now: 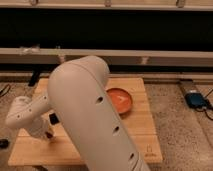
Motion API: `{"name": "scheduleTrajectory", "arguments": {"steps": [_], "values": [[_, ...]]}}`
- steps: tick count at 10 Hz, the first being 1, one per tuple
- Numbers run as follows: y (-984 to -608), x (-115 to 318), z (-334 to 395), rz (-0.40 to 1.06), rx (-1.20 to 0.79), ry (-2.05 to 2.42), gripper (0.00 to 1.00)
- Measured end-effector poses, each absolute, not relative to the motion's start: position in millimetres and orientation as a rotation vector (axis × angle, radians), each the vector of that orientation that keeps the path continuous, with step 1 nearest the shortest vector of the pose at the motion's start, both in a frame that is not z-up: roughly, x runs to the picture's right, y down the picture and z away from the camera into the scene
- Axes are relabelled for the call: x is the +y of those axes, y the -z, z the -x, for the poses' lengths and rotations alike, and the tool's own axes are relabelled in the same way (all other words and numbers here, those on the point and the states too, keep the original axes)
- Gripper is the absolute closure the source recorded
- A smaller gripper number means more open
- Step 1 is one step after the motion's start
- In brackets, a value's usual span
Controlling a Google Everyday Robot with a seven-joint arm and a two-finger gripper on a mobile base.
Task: Drag the pepper across the table
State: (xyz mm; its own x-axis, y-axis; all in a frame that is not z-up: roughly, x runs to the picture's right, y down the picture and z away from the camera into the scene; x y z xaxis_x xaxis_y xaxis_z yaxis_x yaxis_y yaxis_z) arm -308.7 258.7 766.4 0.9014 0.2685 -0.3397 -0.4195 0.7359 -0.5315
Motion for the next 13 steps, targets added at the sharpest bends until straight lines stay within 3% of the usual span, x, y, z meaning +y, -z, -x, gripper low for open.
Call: {"name": "scheduleTrajectory", "arguments": {"steps": [13], "values": [[-769.4, 289.2, 181.8, 0.702, 0.451, -0.579, 1.0]]}}
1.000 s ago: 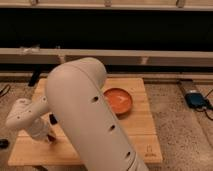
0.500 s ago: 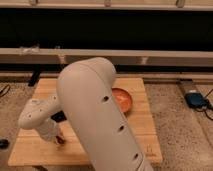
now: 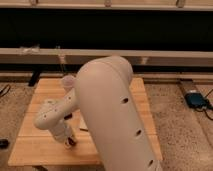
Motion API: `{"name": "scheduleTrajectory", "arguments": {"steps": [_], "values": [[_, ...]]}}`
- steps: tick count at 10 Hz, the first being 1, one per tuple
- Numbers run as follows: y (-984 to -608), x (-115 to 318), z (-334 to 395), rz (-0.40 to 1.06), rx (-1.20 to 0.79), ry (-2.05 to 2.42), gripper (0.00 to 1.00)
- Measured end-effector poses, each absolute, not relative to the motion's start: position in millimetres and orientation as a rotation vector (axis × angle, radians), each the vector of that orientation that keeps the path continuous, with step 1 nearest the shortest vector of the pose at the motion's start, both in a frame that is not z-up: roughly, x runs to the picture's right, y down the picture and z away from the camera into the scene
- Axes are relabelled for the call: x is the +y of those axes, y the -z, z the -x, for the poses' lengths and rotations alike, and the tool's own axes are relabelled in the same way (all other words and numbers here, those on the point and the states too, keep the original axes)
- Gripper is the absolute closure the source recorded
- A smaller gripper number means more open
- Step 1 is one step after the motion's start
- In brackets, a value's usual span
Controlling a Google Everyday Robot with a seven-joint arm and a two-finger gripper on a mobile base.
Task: Drag the pepper across the table
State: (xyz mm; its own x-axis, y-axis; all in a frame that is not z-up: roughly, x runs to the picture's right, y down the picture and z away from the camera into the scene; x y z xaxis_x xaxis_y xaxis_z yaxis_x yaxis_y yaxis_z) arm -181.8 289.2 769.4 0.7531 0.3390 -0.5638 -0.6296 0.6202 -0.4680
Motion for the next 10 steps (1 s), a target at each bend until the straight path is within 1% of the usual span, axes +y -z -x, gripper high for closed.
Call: {"name": "scheduleTrajectory", "arguments": {"steps": [4, 5, 10], "values": [[-758.3, 289.4, 139.8, 0.689, 0.499, -0.62, 1.0], [-756.1, 293.1, 133.5, 0.697, 0.508, -0.618, 0.98], [-754.4, 300.9, 127.1, 0.728, 0.515, -0.576, 0.51]]}}
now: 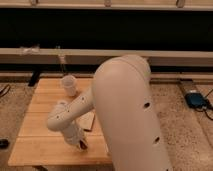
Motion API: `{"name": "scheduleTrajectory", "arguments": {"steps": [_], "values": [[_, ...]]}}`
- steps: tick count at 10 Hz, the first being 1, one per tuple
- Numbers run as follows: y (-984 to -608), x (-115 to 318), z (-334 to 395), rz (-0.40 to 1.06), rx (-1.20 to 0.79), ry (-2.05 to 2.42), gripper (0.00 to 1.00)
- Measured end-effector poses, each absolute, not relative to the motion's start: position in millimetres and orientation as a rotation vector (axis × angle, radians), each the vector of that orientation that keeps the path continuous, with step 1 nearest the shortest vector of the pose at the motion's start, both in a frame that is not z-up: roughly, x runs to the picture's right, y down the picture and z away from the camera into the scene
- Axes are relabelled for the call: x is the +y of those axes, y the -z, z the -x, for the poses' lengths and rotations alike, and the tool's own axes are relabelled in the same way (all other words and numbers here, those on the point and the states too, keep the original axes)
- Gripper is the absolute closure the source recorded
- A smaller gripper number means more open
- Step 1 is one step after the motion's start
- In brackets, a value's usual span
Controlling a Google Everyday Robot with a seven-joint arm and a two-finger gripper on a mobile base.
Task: Drag the pepper across the table
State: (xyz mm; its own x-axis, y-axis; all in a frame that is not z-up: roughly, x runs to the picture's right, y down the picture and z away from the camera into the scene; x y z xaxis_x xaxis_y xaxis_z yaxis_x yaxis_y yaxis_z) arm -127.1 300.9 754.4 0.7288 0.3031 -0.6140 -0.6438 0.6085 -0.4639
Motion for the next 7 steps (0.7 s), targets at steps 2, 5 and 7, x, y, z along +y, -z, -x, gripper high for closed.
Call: {"name": "scheduleTrajectory", "arguments": {"steps": [2, 5, 7], "values": [[-754.5, 297.7, 120.9, 0.723, 0.53, -0.558, 0.28], [-752.1, 293.1, 116.0, 0.711, 0.553, -0.523, 0.2], [-752.0, 291.8, 117.3, 0.707, 0.554, -0.503, 0.2]]}}
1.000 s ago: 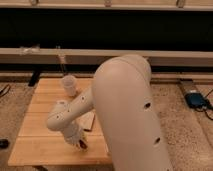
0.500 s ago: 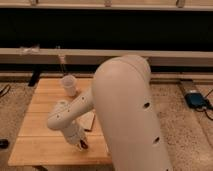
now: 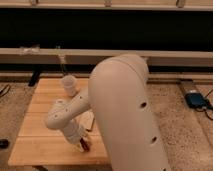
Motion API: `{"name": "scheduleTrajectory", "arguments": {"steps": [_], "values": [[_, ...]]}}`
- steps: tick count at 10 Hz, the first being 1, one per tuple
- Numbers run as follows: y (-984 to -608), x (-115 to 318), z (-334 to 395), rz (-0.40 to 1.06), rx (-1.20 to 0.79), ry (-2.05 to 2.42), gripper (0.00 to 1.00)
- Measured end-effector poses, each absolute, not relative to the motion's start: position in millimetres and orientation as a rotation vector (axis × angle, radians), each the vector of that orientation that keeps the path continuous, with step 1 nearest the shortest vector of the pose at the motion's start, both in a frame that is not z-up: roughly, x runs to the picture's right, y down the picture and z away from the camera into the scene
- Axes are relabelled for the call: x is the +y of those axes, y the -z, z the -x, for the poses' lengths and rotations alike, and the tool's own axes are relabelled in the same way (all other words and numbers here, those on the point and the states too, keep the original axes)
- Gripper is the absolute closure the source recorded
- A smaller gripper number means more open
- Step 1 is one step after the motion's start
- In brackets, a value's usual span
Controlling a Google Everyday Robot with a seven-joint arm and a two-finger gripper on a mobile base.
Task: Drag the pepper across the table
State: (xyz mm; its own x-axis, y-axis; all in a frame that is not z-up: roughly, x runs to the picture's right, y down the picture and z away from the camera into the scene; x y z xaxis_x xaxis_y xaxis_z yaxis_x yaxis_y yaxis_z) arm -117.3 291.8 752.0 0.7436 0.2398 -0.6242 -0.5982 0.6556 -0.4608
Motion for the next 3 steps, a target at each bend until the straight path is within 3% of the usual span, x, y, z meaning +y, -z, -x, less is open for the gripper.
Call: {"name": "scheduleTrajectory", "arguments": {"steps": [3], "values": [[-752.4, 291.4, 115.9, 0.706, 0.556, -0.506, 0.2]]}}
